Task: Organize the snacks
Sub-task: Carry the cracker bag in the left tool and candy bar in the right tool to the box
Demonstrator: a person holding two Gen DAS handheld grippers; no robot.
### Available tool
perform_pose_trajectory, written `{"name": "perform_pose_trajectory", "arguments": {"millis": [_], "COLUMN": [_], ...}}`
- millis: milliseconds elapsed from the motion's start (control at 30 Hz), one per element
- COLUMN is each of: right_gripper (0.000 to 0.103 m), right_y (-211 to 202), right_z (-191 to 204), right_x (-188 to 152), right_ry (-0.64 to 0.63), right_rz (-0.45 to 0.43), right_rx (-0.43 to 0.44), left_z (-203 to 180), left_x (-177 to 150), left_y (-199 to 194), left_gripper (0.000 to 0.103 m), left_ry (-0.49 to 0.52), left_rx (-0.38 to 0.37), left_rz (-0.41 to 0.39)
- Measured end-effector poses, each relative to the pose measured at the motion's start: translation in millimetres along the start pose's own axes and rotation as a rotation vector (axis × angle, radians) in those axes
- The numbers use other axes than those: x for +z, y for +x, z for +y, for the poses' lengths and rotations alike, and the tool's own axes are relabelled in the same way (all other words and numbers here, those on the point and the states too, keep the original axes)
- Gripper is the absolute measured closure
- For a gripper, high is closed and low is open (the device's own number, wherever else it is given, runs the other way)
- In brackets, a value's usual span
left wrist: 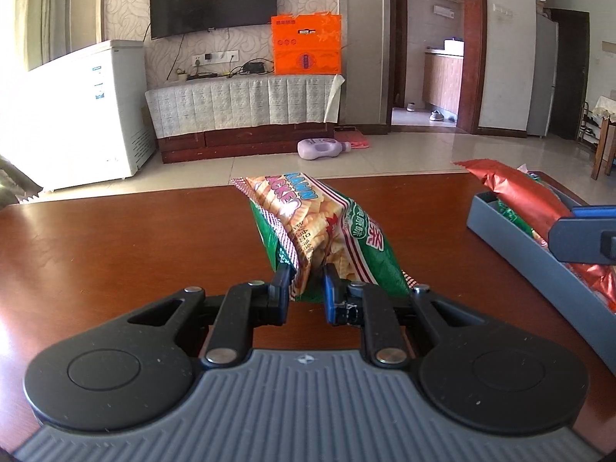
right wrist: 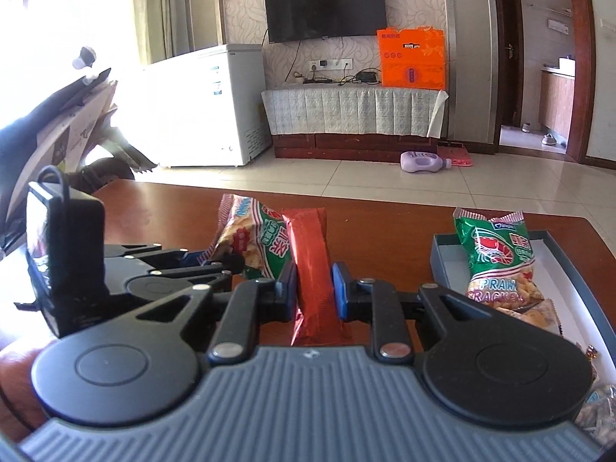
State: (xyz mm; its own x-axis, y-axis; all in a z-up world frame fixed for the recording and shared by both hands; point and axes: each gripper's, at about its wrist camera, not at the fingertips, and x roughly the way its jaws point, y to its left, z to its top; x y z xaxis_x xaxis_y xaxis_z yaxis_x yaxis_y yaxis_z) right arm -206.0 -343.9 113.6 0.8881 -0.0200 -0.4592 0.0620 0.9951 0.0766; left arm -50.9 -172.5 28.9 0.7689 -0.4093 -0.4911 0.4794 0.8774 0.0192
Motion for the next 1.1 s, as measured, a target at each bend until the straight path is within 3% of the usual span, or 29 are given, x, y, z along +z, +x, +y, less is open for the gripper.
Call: {"name": "perform_pose_trajectory", "arguments": {"millis": [1100], "right_gripper": [0.080], "right_y": [-46], "right_z": [-31], "right_x": [-3], "right_ry": [0.023], "right_rz": [-0.041], "right_rx": [-0.035], "left_z": [-42], "left_x": [27], "left_y": [-32], "left_gripper": [0.091], "left_ry": [0.047], "left_rx": [-0.060], "left_rz": [-0.101]}}
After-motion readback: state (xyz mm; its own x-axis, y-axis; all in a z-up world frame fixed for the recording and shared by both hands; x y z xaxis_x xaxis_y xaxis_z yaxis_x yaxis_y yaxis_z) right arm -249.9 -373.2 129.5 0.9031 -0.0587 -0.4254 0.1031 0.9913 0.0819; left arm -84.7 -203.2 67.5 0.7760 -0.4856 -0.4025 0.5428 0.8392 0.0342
